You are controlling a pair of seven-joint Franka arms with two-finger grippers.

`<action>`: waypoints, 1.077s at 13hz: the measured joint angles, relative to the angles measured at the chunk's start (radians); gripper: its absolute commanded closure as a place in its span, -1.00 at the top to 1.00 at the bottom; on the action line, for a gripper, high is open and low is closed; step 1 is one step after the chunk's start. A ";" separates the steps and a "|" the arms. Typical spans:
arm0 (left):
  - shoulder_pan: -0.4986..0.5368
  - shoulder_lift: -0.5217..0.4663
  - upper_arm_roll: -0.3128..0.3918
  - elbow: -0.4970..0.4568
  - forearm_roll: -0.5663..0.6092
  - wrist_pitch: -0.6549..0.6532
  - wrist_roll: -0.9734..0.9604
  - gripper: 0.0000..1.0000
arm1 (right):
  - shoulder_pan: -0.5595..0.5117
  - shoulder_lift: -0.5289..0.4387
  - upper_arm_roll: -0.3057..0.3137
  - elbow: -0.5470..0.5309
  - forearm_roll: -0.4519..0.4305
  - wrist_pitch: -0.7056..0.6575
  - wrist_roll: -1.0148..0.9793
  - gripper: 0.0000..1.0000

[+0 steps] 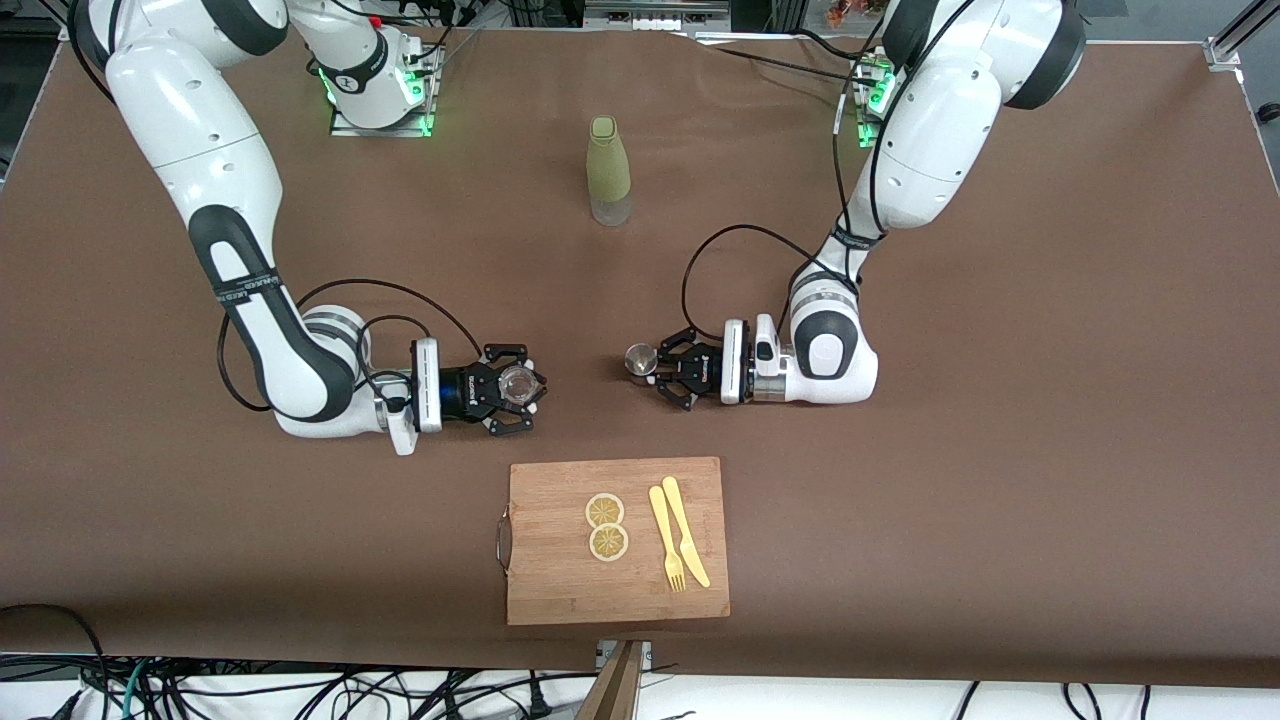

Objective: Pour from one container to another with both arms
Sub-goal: 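Lift the beaker and jigger, bringing both grippers together mid-table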

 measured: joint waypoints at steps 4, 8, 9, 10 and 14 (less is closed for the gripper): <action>-0.018 0.001 0.000 0.029 0.000 0.060 -0.039 -1.00 | 0.054 -0.022 0.000 0.000 0.000 0.077 0.022 -0.72; -0.027 0.004 0.000 0.048 0.000 0.089 -0.060 -1.00 | 0.094 -0.037 0.000 0.001 0.000 0.139 0.057 -0.72; -0.029 0.008 0.000 0.055 0.000 0.096 -0.067 -1.00 | 0.102 -0.047 0.000 0.001 0.000 0.156 0.072 -0.72; -0.030 0.015 0.000 0.066 0.000 0.101 -0.072 -1.00 | 0.112 -0.056 0.000 0.001 0.000 0.174 0.087 -0.72; -0.032 0.041 0.000 0.102 0.000 0.111 -0.089 -1.00 | 0.150 -0.069 0.000 0.001 0.000 0.233 0.105 -0.72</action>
